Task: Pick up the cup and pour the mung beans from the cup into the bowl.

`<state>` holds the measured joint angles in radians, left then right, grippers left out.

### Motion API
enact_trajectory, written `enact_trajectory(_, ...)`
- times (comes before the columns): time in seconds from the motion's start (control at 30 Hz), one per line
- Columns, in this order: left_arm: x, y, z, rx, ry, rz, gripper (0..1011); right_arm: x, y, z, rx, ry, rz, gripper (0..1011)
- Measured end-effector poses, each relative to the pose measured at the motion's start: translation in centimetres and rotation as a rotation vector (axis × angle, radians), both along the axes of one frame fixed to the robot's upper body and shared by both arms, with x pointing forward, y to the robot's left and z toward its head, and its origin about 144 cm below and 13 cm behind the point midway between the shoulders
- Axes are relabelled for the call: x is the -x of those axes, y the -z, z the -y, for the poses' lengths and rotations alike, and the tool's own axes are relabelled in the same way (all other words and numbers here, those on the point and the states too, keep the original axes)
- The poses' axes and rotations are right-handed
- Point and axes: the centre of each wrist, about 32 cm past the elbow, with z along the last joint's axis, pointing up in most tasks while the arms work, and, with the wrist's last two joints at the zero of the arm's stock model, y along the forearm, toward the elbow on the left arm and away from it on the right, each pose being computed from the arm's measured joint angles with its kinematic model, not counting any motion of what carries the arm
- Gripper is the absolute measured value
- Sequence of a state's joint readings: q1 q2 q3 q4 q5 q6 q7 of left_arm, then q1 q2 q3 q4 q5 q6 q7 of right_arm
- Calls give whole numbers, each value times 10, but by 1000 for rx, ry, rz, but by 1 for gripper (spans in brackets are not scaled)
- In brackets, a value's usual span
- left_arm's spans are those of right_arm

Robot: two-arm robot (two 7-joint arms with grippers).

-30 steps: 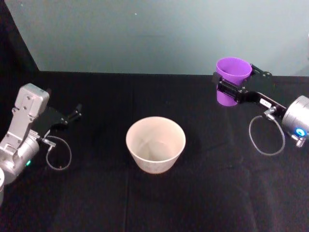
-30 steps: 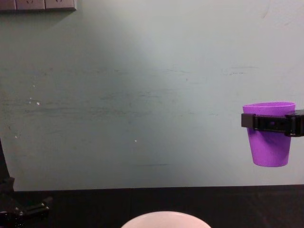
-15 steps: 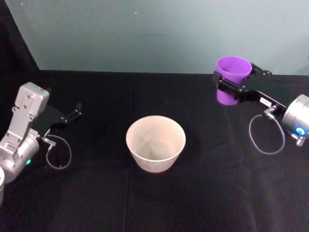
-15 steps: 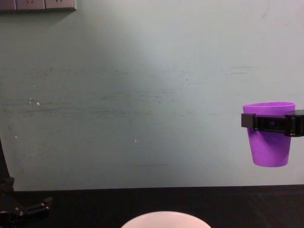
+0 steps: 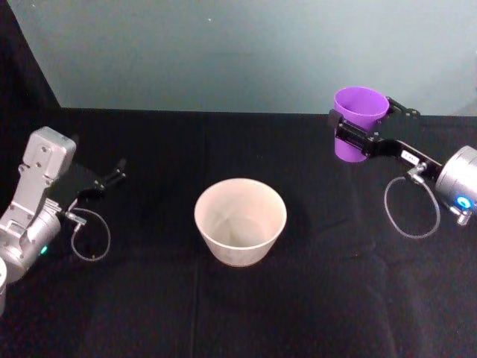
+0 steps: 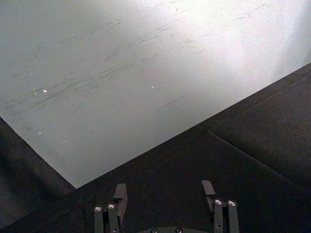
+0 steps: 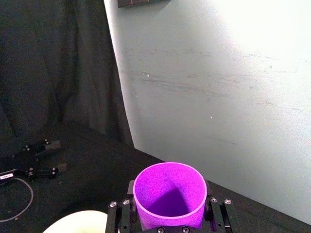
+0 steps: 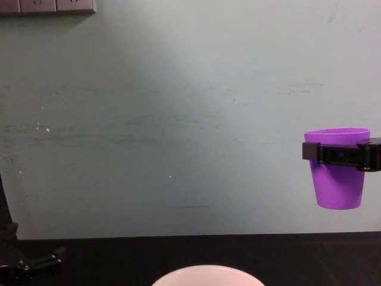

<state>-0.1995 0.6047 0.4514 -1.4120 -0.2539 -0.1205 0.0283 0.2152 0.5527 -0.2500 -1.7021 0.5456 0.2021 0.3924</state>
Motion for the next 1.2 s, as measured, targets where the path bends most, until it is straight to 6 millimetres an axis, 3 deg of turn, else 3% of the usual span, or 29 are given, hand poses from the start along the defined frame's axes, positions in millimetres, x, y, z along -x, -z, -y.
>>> enact_trajectory(1.2, 0, 0, 0, 0, 0, 0, 1000, 0, 0, 0, 0, 0, 0, 746)
